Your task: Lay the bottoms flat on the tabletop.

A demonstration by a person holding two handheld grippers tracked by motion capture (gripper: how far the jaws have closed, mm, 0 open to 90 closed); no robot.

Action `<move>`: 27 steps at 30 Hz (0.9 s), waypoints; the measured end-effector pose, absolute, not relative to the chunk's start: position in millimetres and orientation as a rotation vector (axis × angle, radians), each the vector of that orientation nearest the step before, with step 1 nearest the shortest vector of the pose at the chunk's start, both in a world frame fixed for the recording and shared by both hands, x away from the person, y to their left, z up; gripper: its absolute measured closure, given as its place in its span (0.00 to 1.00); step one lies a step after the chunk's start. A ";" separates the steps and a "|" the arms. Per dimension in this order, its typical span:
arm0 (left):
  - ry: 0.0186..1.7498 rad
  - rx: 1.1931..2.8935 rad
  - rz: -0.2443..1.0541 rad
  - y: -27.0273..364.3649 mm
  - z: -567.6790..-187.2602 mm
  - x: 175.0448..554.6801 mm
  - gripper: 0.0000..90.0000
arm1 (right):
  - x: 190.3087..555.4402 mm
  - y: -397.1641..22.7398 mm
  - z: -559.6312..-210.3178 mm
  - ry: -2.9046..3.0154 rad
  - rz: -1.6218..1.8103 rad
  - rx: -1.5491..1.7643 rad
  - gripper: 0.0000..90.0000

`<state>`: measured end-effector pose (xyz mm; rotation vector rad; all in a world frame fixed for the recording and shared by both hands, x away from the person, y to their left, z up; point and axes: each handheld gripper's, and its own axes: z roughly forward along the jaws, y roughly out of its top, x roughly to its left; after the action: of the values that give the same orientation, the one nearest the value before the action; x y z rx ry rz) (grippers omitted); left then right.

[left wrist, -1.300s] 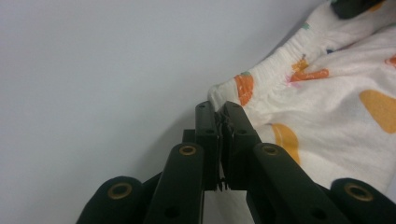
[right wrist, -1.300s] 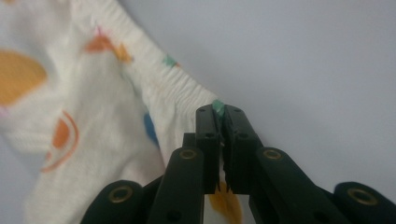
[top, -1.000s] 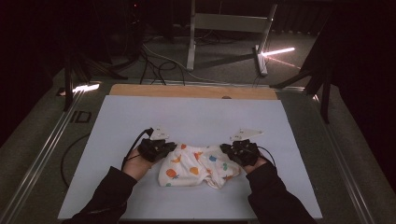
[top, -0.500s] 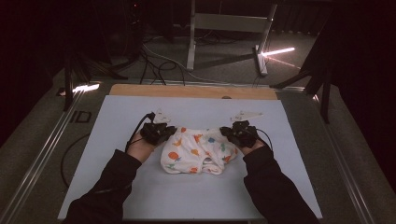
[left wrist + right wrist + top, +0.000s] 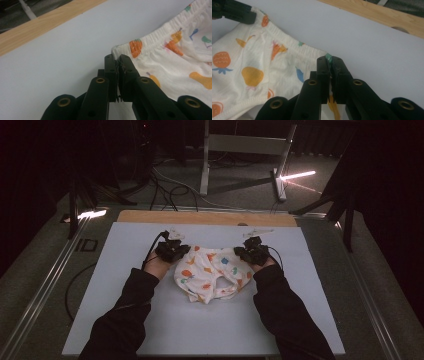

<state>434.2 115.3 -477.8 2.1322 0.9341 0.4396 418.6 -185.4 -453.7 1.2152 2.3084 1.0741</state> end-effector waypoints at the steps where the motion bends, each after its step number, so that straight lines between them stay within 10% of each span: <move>1: 0.939 2.136 0.440 114.7 -480.0 436.0 0.96 | 421.8 -185.4 -456.1 2.311 1.067 1.224 0.95; 16: 1.017 2.204 0.395 104.8 -498.4 448.4 0.94 | 445.5 -181.6 -480.3 2.329 0.996 1.298 0.92; 21: 1.045 2.194 0.414 104.8 -491.8 444.3 0.43 | 443.9 -182.5 -475.6 2.283 1.056 1.299 0.55; 27: 1.042 2.170 0.370 106.5 -482.2 438.2 0.15 | 439.5 -185.2 -472.6 2.314 1.110 1.290 0.31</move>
<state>438.2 106.5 -482.2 2.1703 1.0417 0.3698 439.5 -185.2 -472.6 1.2902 2.3137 1.1096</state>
